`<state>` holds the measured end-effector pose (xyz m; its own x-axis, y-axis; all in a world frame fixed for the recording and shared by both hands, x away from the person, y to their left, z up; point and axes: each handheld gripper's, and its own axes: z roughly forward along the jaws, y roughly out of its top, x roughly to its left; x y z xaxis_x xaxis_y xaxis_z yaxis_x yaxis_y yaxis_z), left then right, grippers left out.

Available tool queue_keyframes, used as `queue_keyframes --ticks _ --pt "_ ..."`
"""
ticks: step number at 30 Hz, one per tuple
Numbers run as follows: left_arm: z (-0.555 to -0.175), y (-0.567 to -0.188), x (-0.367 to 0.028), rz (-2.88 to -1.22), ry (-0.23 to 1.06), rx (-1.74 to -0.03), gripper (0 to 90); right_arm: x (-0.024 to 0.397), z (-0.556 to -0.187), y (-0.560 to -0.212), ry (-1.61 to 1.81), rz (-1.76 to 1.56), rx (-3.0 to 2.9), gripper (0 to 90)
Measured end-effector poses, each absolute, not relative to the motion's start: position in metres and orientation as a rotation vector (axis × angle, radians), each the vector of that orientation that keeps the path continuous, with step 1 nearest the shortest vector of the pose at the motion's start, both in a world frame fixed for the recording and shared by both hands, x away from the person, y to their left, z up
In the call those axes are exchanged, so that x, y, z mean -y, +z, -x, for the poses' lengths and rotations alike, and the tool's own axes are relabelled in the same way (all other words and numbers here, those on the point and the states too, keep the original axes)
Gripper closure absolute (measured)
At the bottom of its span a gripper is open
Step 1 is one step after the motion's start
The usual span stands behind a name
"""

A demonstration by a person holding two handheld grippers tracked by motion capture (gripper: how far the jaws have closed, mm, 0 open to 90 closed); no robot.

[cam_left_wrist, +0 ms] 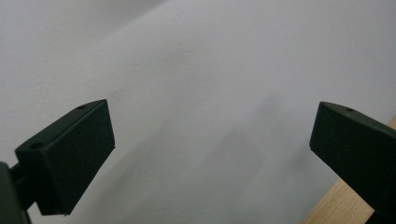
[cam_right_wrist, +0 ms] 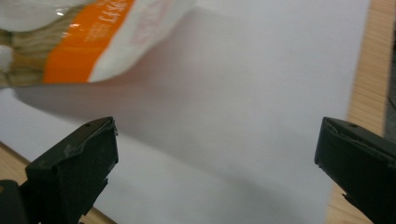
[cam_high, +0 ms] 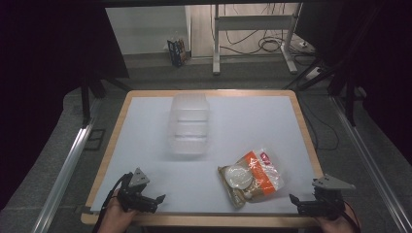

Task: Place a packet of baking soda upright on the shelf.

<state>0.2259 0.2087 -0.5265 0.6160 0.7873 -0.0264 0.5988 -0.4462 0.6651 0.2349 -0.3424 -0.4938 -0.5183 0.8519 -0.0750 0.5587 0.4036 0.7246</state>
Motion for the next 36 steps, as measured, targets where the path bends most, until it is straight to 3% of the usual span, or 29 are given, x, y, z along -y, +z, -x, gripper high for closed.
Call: queue_keyframes --ticks 36 --pt "-0.226 -0.527 -0.204 -2.239 0.410 -1.068 0.0 0.350 -0.234 -0.494 1.012 -1.251 -2.258 0.0"
